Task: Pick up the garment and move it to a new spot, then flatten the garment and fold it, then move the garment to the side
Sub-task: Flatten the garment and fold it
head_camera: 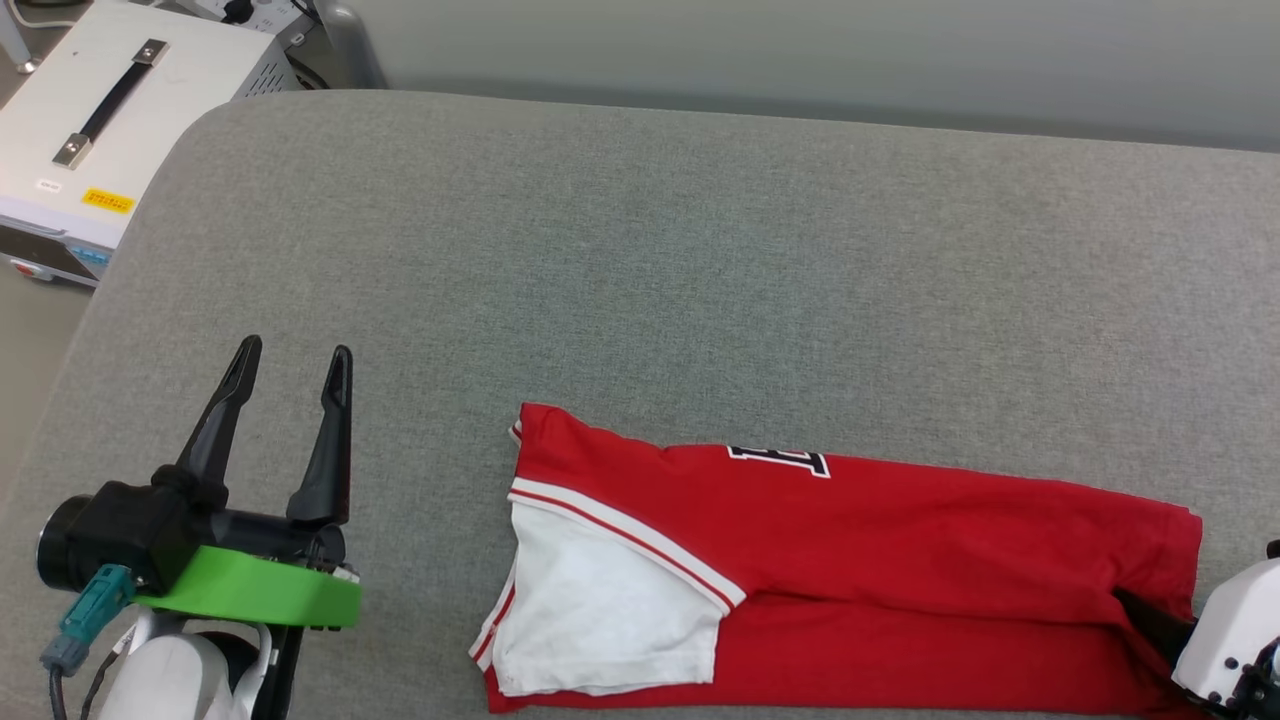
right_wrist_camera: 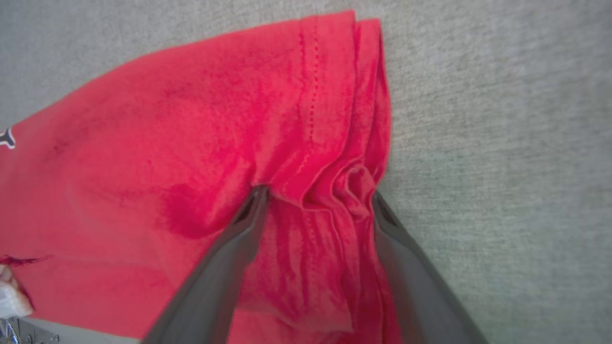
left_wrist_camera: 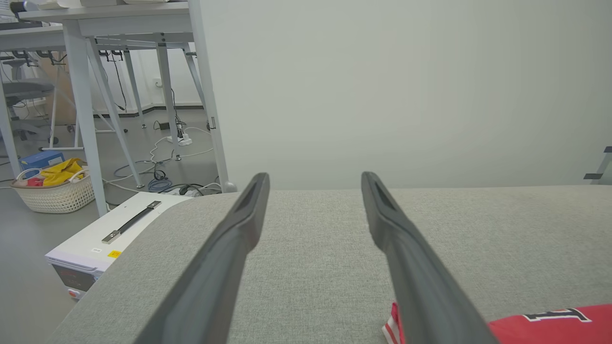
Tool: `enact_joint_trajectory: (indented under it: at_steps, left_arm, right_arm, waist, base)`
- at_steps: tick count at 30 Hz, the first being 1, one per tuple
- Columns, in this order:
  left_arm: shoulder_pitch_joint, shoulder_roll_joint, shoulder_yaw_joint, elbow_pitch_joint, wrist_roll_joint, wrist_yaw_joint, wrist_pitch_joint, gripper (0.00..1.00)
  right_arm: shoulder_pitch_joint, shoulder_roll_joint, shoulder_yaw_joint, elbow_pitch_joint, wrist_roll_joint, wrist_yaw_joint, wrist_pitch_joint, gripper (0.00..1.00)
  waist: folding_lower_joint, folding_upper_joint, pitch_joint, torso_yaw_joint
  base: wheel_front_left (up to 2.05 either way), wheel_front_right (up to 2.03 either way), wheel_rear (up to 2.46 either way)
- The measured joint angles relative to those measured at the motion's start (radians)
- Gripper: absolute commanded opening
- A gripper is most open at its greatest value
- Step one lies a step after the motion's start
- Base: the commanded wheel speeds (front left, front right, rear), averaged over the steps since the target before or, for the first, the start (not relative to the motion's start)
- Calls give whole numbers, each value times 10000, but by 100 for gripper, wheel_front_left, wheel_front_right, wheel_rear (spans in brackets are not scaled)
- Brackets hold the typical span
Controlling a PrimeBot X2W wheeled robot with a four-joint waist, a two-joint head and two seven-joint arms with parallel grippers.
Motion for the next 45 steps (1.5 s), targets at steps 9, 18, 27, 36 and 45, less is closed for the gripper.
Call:
enact_joint_trajectory:
  at_steps: [9,18,27,36,45]
  left_arm:
    - [149,-115,17,125,50,-67,0,100]
    - [244,-140,-13,244,56,-96,0,100]
    - [573,-159,-90,316,59,-111,0,100]
    - [931,-353,-387,395,58,-111,0,100]
    - [929,-458,-506,466,44,-111,0,100]
  right_arm:
    - [-86,-127,67,573,-67,88,-1216,0]
    - [-273,-556,-869,1014,-656,104,-1988,0]
    - [-219,-909,-1611,679,-1229,96,-2006,0]
    - [567,-107,-965,-1716,-650,90,-1141,0]
    - [1086,1367,-15,-3653,-132,90,-180,0]
  waist:
    - [0,0,-281,-127]
    - [0,0,-658,-257]
    - [0,0,-1160,-321]
    - [0,1,-1616,-393]
    - [0,0,-1719,-101]
  base:
    - [0,0,0]
    - [0,0,0]
    - [0,0,0]
    - [0,0,0]
    - [0,0,0]
